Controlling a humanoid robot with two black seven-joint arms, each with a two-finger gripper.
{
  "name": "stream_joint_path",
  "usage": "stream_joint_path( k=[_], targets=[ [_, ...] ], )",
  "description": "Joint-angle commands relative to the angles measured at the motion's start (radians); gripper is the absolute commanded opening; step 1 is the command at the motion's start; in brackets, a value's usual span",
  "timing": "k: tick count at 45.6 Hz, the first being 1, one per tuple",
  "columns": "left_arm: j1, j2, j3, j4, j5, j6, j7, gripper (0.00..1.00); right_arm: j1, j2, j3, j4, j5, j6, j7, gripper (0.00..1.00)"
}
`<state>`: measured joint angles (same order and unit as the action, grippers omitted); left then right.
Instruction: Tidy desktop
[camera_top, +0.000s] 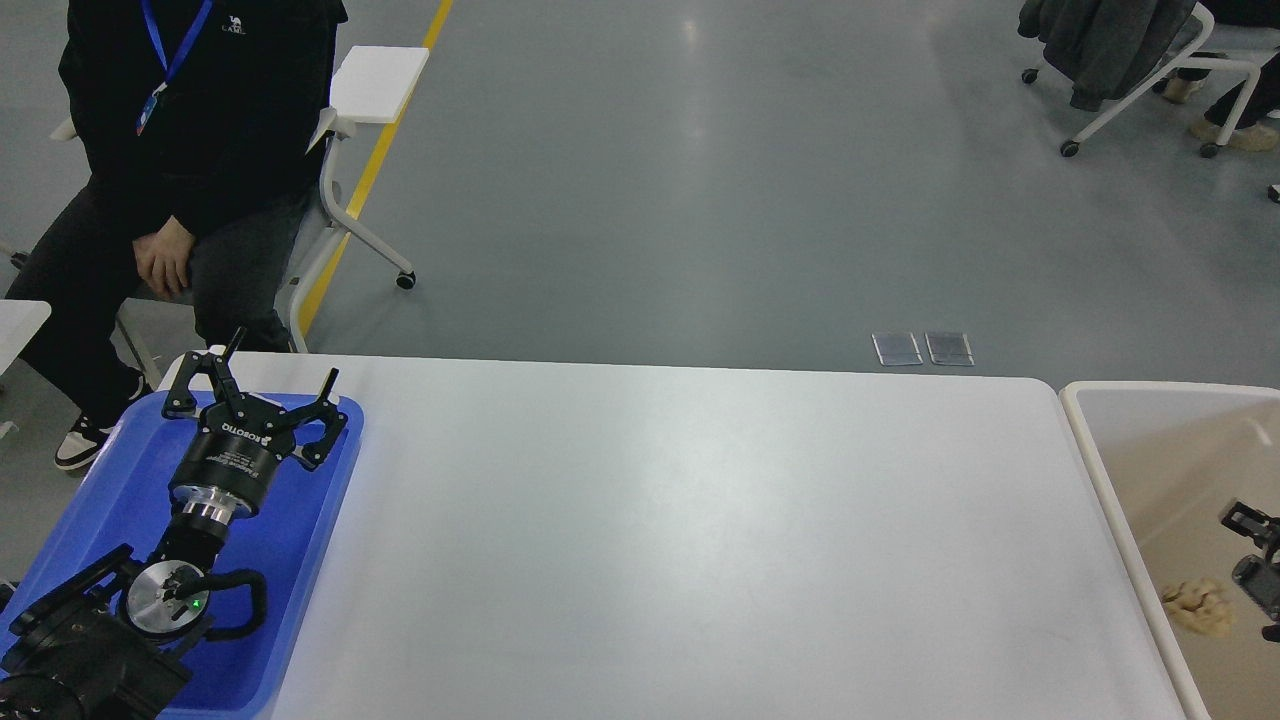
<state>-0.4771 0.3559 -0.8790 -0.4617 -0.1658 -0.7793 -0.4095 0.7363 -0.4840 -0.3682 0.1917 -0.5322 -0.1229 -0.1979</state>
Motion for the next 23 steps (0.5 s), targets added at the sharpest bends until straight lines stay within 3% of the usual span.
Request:
stream_joint_path(
  k=[1,13,23],
  targets=[
    [0.0,0.0,0.0,0.002,-0.001,0.0,0.001,0.99,0.006,-0.001,0.003,0.003,0.001,-0.017,0.0,0.98],
    [0.0,0.0,0.0,0.0,0.0,0.0,0.001,0.99,0.054,-0.008,0.011,0.011,0.027,-0.017,0.0,1.0],
    [-0.002,0.0,0.0,0.0,0.0,0.0,0.001,0.99,0.11,-0.085,0.023,0.086,0.219,-0.012,-0.003,1.0]
  ],
)
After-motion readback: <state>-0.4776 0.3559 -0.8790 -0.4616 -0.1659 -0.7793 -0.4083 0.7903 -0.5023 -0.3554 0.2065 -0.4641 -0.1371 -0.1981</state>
